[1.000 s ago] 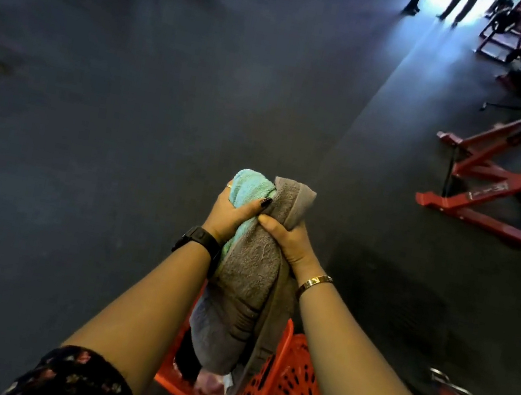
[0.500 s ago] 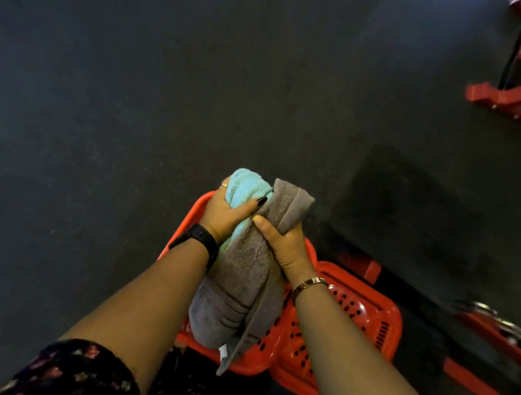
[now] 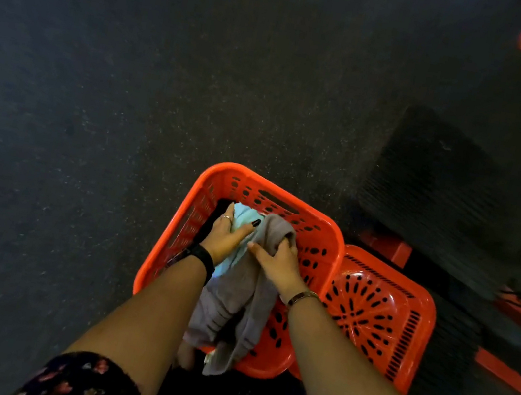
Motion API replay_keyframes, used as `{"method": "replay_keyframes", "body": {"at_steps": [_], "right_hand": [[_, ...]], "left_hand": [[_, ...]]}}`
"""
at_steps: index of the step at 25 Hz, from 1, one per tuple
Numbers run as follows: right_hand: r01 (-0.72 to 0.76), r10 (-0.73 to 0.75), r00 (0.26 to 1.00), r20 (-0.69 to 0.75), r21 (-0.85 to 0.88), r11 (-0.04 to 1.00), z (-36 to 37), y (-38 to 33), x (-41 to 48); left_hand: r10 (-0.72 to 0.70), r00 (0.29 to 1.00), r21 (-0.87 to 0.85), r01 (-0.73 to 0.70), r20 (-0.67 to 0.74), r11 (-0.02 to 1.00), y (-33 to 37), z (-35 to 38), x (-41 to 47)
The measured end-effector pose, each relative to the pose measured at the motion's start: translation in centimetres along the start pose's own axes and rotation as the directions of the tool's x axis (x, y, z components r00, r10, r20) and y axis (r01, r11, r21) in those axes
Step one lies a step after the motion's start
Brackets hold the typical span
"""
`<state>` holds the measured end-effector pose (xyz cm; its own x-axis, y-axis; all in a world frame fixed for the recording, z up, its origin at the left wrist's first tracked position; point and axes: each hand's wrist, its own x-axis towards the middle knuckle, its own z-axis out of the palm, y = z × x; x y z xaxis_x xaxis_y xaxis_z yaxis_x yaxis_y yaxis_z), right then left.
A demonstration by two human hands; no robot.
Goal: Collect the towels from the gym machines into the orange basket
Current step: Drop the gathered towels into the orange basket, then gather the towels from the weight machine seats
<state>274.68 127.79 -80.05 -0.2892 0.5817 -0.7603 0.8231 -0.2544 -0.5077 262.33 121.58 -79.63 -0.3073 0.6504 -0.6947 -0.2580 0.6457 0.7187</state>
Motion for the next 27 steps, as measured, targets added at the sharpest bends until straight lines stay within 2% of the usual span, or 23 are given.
{"method": "replay_keyframes", "body": {"at_steps": [2,4,7,9,11,13,15,19,24,27], "right_hand": [[-0.052,0.048,0.997,-0.054,-0.060,0.997,0.0,-0.3,0.2],[-0.011,0.012,0.987,-0.161,0.003,1.000,-0.2,-1.0,-0.1],[0.082,-0.037,0.975,-0.218,0.199,0.977,-1.4,-2.6,-1.9],[0.132,-0.051,0.977,-0.206,0.405,0.905,-2.8,-3.8,-3.7],[0.179,-0.076,0.976,-0.204,0.555,0.813,-4.9,-5.7,-5.7],[0.235,-0.114,0.967,-0.228,0.623,0.746,-7.5,-7.7,-8.5],[0.332,-0.191,0.940,-0.285,0.616,0.714,-10.3,-9.7,-11.8],[0.494,-0.281,0.866,-0.414,0.617,0.613,-16.9,-14.2,-19.1],[0.680,-0.364,0.729,-0.580,0.552,0.482,-26.8,-17.3,-31.8],[0.736,-0.356,0.671,-0.651,0.524,0.429,-31.3,-16.9,-38.1]], "left_hand": [[-0.053,0.998,-0.030,0.053,-0.028,0.998,0.1,0.4,-0.1],[-0.090,0.995,-0.100,0.084,-0.050,0.991,0.9,0.7,-0.6],[-0.100,0.993,-0.203,0.086,-0.062,0.976,3.7,0.6,-2.3],[-0.082,0.994,-0.221,0.065,-0.070,0.973,5.4,0.4,-3.2],[-0.092,0.993,-0.334,0.064,-0.069,0.940,6.9,0.4,-3.5],[-0.005,0.998,-0.391,-0.020,-0.062,0.920,11.7,1.1,-6.5],[0.131,0.985,-0.341,-0.162,-0.113,0.926,16.7,1.9,-10.3],[0.270,0.958,-0.269,-0.287,-0.099,0.919,25.5,3.1,-16.6],[0.523,0.848,-0.227,-0.495,0.083,0.839,35.5,7.3,-29.3],[0.572,0.783,-0.178,-0.544,0.244,0.820,38.2,9.5,-35.1]]}}
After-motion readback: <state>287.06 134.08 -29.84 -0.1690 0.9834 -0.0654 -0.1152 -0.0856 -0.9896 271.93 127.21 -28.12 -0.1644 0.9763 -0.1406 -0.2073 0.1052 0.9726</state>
